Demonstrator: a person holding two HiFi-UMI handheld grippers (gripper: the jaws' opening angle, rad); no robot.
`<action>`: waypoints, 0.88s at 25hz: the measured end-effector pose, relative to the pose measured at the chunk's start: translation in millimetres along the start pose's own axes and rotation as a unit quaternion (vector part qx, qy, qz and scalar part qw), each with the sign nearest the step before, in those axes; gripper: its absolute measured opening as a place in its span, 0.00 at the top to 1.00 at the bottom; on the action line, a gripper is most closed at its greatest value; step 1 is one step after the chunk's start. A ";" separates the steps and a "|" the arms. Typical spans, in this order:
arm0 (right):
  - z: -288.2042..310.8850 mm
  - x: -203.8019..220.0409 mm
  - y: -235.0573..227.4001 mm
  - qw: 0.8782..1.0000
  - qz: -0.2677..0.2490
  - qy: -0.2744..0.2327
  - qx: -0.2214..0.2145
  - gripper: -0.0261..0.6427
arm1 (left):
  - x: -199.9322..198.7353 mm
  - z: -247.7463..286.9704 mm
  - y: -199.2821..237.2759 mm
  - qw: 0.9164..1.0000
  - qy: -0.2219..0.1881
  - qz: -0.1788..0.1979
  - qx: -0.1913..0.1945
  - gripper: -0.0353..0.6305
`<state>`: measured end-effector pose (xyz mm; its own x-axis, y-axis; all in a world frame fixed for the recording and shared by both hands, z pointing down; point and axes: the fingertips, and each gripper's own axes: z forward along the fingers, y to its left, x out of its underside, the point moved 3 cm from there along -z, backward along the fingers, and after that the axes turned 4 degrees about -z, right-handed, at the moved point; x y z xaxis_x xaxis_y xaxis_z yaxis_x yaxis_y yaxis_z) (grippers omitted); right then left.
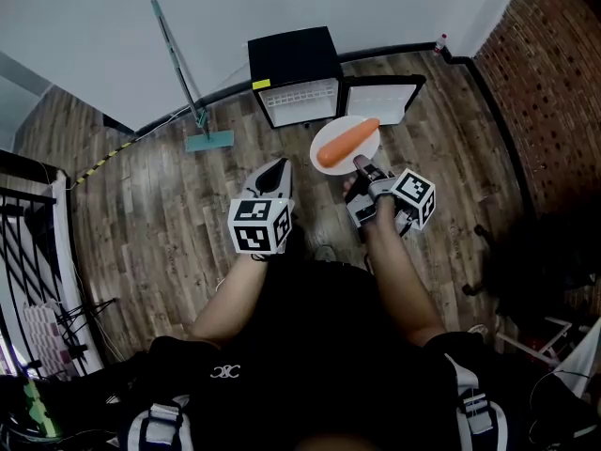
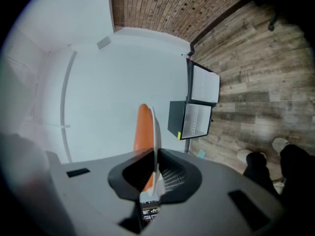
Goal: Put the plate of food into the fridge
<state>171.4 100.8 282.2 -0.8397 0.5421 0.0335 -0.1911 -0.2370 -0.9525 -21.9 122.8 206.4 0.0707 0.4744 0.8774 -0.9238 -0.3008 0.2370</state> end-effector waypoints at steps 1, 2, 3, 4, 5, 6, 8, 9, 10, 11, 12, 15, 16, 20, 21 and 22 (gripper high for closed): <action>3.4 -3.8 1.8 1.000 0.000 0.000 0.001 0.91 | -3.9 6.8 -0.6 1.000 0.001 0.001 0.003 0.95; 7.8 -9.1 3.8 1.000 -0.001 -0.002 0.003 0.91 | -8.6 15.0 -1.1 1.000 0.002 0.001 0.007 0.95; 12.9 -15.0 5.7 1.000 -0.001 -0.003 0.005 0.91 | -13.4 24.2 -1.4 1.000 0.003 0.000 0.012 0.95; 18.4 -20.7 7.4 1.000 -0.001 -0.005 0.007 0.91 | -17.7 33.3 -1.4 1.000 0.004 0.000 0.017 0.95; 24.1 -25.4 8.6 1.000 0.000 -0.007 0.009 0.91 | -21.2 41.6 -0.9 1.000 0.004 0.000 0.022 0.95; 29.9 -29.0 9.9 1.000 0.000 -0.010 0.011 0.91 | -24.1 49.3 0.4 1.000 0.004 0.001 0.027 0.95; 42.0 -34.8 13.9 1.000 -0.002 -0.016 0.010 0.91 | -29.9 64.4 5.2 0.999 0.004 0.004 0.038 0.95; 48.6 -38.1 16.4 1.000 -0.004 -0.019 0.009 0.91 | -33.4 72.4 8.8 0.999 0.004 0.004 0.043 0.95; 55.9 -42.1 19.0 1.000 -0.005 -0.023 0.006 0.91 | -37.7 80.8 13.2 0.999 0.002 0.003 0.046 0.95; 63.9 -46.4 21.8 1.000 -0.006 -0.026 0.003 0.91 | -42.7 89.3 18.3 0.999 0.000 0.002 0.049 0.95; 72.7 -50.7 24.9 1.000 -0.007 -0.029 0.000 0.91 | -48.1 98.1 24.1 0.999 -0.003 0.001 0.051 0.95; 104.1 -65.2 36.1 0.999 -0.010 -0.035 -0.001 0.92 | -65.9 128.3 46.4 0.998 -0.011 -0.004 0.057 0.95; 116.6 -69.3 39.7 0.999 -0.010 -0.035 0.000 0.92 | -72.7 138.7 56.0 0.998 -0.012 -0.008 0.058 0.95; 170.6 -77.5 55.4 0.999 -0.013 -0.033 0.009 0.92 | -106.5 175.5 96.6 0.998 -0.018 -0.012 0.065 0.95; 183.0 -78.7 58.2 0.999 -0.013 -0.033 0.011 0.92 | -114.7 184.1 104.9 0.997 -0.018 -0.010 0.069 0.95; 194.5 -79.5 60.1 0.999 -0.013 -0.033 0.014 0.92 | -121.6 192.4 112.3 0.997 -0.018 -0.009 0.073 0.95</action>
<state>127.8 -113.3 281.2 -0.8657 0.4944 0.0782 -0.2258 -0.2463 -0.9425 -61.8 -127.8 206.6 0.1032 0.4524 0.8858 -0.8574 -0.4109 0.3098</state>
